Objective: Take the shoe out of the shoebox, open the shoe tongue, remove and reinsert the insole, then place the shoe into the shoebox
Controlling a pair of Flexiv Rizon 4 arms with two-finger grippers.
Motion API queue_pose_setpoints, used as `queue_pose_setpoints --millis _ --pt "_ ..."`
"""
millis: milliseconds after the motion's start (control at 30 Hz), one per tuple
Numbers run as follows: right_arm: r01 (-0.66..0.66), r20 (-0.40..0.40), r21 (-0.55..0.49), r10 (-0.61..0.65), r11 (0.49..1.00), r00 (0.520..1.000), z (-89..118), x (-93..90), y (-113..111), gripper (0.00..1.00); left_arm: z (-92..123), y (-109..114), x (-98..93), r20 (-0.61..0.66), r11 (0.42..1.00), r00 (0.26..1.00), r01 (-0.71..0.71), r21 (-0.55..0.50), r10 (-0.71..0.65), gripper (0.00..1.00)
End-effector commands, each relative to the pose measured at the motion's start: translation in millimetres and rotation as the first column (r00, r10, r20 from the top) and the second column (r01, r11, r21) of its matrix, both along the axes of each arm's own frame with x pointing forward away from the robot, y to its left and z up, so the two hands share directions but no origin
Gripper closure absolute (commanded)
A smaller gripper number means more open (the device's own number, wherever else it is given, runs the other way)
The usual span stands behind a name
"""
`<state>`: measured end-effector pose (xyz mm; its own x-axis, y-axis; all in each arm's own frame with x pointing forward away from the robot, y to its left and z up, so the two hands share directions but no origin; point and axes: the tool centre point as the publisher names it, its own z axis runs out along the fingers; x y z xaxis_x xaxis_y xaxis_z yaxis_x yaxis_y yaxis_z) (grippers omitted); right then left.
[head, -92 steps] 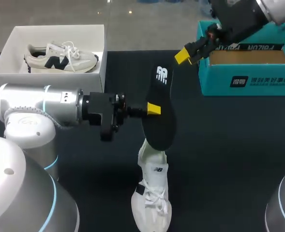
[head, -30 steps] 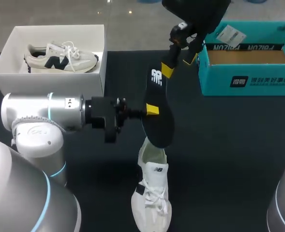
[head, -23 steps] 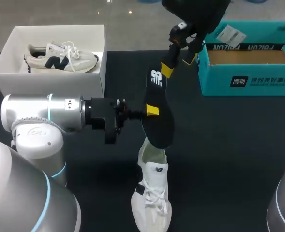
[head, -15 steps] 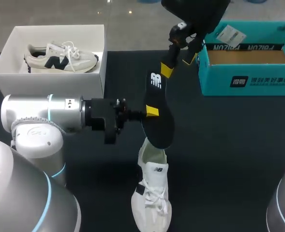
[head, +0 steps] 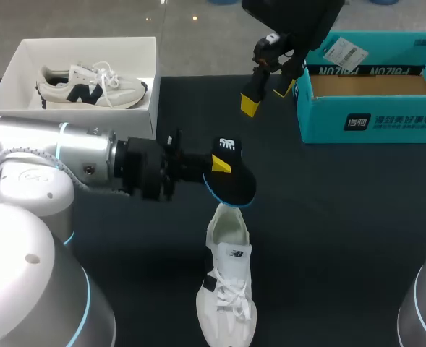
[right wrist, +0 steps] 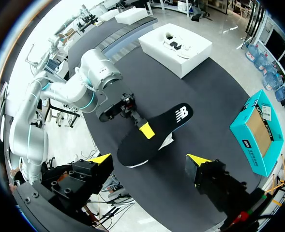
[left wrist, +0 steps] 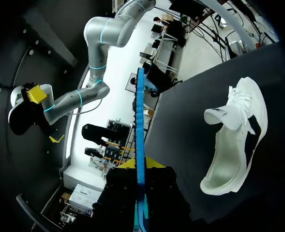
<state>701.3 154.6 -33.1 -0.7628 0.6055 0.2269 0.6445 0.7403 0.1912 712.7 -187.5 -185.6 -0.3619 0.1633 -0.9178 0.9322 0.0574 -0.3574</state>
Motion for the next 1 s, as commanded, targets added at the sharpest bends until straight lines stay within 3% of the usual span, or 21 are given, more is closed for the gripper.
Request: queue_pose_setpoints --millis 33,567,733,833,933,1000 --pt "0.000 -0.002 -0.003 0.000 1.000 1.000 0.2 1.2 0.9 0.00 4.6 2.8 0.6 -0.320 0.988 0.938 0.152 0.036 -0.133 1.00" --pt "0.000 -0.002 -0.003 0.000 1.000 1.000 0.2 1.2 0.9 0.00 4.6 2.8 0.6 -0.320 0.988 0.938 0.152 0.036 -0.133 1.00" --pt "0.000 -0.002 -0.003 0.000 1.000 1.000 0.2 1.2 0.9 0.00 11.1 4.1 -7.2 -0.446 0.996 0.893 0.085 0.019 -0.068 1.00" --pt "0.000 -0.002 -0.003 0.000 1.000 1.000 0.2 1.2 0.9 0.00 15.2 4.7 -14.5 -0.636 0.999 0.772 0.043 0.020 -0.020 1.00" --pt "0.000 -0.002 -0.003 0.000 1.000 1.000 0.2 1.2 0.9 0.00 14.1 3.0 -9.0 -0.790 0.999 0.612 0.016 0.032 0.016 1.00" --pt "0.000 -0.002 -0.003 0.000 1.000 1.000 0.2 1.2 0.9 0.00 13.6 4.0 -5.1 -0.851 0.999 0.524 0.029 -0.014 -0.028 1.00"
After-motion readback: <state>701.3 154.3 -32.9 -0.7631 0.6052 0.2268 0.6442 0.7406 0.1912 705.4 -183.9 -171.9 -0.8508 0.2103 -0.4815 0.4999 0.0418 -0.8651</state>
